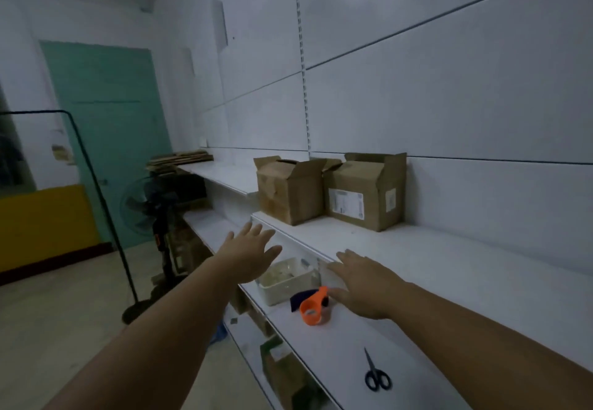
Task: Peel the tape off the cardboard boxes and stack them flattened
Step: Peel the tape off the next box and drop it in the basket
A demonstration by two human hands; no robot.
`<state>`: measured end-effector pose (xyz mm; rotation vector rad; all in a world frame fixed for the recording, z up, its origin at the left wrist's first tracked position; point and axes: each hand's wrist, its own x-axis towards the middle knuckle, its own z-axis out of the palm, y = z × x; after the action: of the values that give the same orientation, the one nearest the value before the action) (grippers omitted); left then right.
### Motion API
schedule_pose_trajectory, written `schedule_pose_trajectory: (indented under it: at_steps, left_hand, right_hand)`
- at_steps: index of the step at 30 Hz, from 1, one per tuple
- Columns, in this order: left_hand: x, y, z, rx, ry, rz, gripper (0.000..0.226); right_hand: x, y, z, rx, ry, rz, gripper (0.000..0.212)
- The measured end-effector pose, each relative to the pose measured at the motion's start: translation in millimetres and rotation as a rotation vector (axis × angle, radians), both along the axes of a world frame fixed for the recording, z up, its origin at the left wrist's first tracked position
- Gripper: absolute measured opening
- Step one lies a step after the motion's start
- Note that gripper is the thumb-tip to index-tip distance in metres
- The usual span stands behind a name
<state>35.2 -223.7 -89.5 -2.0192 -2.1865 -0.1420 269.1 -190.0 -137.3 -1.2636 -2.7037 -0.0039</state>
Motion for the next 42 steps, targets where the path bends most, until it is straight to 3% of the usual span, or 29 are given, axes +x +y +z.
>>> schedule_pose_trajectory:
  at_steps: [5,10,13,17,19,23,27,29,32,37,40,42]
  left_hand:
    - [-6,74,-11,-0.035,-0.03,-0.12,0.06]
    - [0,126,-1,0.014,-0.12,-0.25,0.059]
    - [9,158,10,0.065,-0.24,-0.362,0.05]
    - [17,206,6,0.065,-0.347,-0.458,0.059]
    - [23,231,-3,-0.008,-0.501,-0.509,0.059]
    - [38,280,-24,-0.124,-0.875,-0.421,0.079]
    - [56,313,-44,-0.024,-1.34,-0.222,0.065]
    - [61,324,-50,0.068,-1.467,-0.079,0.061]
    - [64,333,-61,0.119,-1.497,-0.081,0.059]
    - [71,334,-69,0.095,-1.487,-0.296,0.016]
    - [74,331,-68,0.094,-1.523,-0.435,0.026]
    - [76,324,-67,-0.012,-1.576,-0.62,0.042]
  right_hand:
    - [2,50,5,0.045,0.0,-0.093,0.059]
    - [37,106,16,0.188,0.235,-0.343,0.049]
    - [46,144,30,0.15,0.449,-0.546,0.048]
    - [38,176,28,0.216,0.454,-0.598,0.052]
    - [34,187,24,0.187,0.534,-0.602,0.052]
    - [22,206,11,0.038,0.751,-0.657,0.069]
    - [17,210,-15,0.041,0.827,-0.674,0.068]
    - [16,212,-22,0.041,0.831,-0.682,0.064]
    - [21,211,-24,0.088,0.932,-0.744,0.054]
    - [40,198,-15,0.325,1.009,-0.873,0.042]
    - [47,192,-7,0.406,1.112,-0.861,0.034]
    - [49,188,-3,0.436,1.177,-0.86,0.035]
